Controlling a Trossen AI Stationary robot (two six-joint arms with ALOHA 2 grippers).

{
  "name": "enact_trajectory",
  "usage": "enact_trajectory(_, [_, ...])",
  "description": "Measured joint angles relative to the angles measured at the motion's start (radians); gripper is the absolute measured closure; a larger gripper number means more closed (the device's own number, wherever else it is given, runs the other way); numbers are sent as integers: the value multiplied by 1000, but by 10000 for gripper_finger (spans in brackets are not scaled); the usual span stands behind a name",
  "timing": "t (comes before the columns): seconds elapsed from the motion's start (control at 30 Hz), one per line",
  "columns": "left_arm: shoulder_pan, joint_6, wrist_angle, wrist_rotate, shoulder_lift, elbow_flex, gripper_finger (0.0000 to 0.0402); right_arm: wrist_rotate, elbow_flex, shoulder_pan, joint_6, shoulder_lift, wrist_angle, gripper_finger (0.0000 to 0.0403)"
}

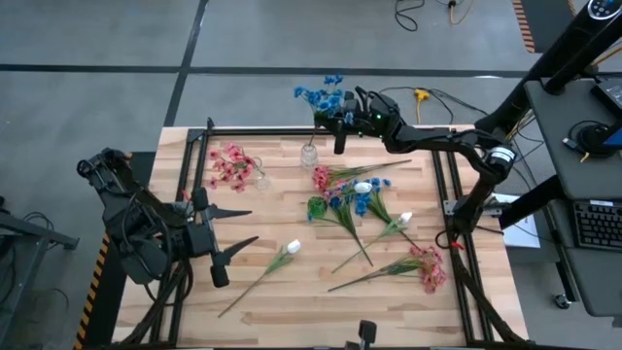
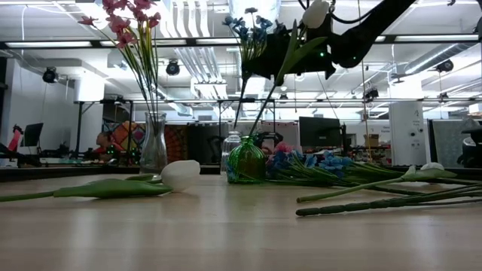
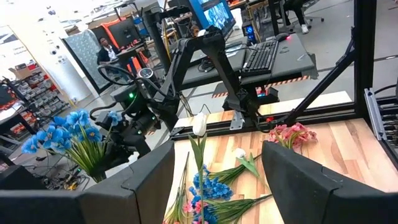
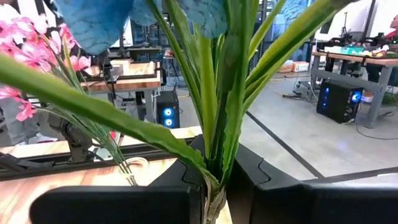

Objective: Sort flowers into vase by color
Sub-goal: Put the bottom left blue flowers into the right transparent vase

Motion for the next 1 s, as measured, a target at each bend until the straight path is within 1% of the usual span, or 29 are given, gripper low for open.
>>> enact_trajectory(0.43, [0, -18, -16, 0, 0, 0, 178, 10, 0, 0, -1, 12, -1, 371])
enact_trajectory(0.6, [0, -18, -18, 0, 0, 0, 178, 36, 0, 0, -3, 12, 0, 371])
enact_trajectory(1.0, [0, -37, -27, 0, 0, 0, 178, 38, 0, 0, 9, 12, -1, 371])
